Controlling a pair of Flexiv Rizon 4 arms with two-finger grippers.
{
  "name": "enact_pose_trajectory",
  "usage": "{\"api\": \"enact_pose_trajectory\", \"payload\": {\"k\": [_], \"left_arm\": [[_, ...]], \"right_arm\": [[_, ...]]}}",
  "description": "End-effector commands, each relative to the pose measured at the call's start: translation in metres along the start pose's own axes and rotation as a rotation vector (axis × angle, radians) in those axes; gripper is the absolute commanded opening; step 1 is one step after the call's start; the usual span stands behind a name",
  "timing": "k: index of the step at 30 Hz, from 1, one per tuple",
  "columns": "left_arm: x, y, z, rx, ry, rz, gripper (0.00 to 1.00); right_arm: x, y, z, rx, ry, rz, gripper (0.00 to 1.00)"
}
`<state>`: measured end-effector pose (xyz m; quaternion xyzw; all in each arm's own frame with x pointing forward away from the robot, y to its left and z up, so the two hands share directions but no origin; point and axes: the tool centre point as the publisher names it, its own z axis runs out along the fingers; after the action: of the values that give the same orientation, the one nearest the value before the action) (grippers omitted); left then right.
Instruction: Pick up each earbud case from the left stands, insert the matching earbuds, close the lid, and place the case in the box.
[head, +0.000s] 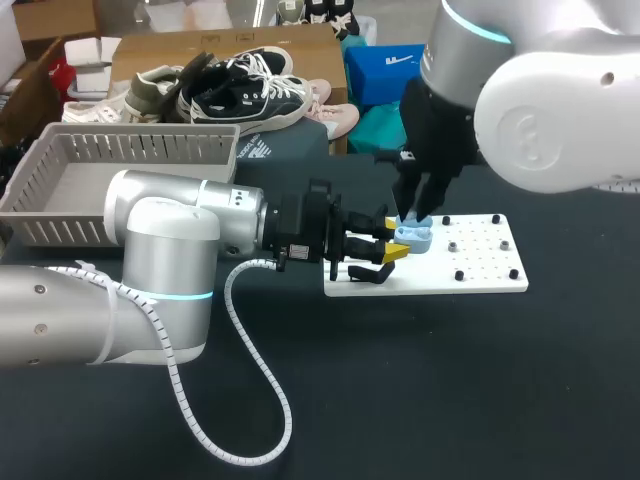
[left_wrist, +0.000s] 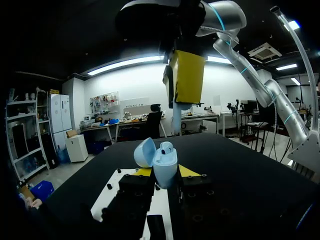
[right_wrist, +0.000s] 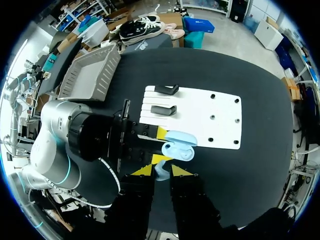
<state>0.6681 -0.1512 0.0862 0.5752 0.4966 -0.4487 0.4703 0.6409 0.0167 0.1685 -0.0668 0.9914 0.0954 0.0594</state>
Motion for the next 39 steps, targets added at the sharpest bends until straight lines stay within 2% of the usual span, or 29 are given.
{"api": "enact_pose_trajectory", "payload": {"k": [1, 39], "left_arm": [[0.001, 0.0, 0.0, -0.001, -0.002, 0.001, 0.0], [0.001, 0.0, 0.0, -0.001, -0.002, 0.001, 0.0]], "right_arm": [[-0.004, -0.002, 0.007, -0.001, 0.002, -0.002, 0.0], [-0.017, -0.005, 0.028, 0.008, 0.042, -0.022, 0.0]]}}
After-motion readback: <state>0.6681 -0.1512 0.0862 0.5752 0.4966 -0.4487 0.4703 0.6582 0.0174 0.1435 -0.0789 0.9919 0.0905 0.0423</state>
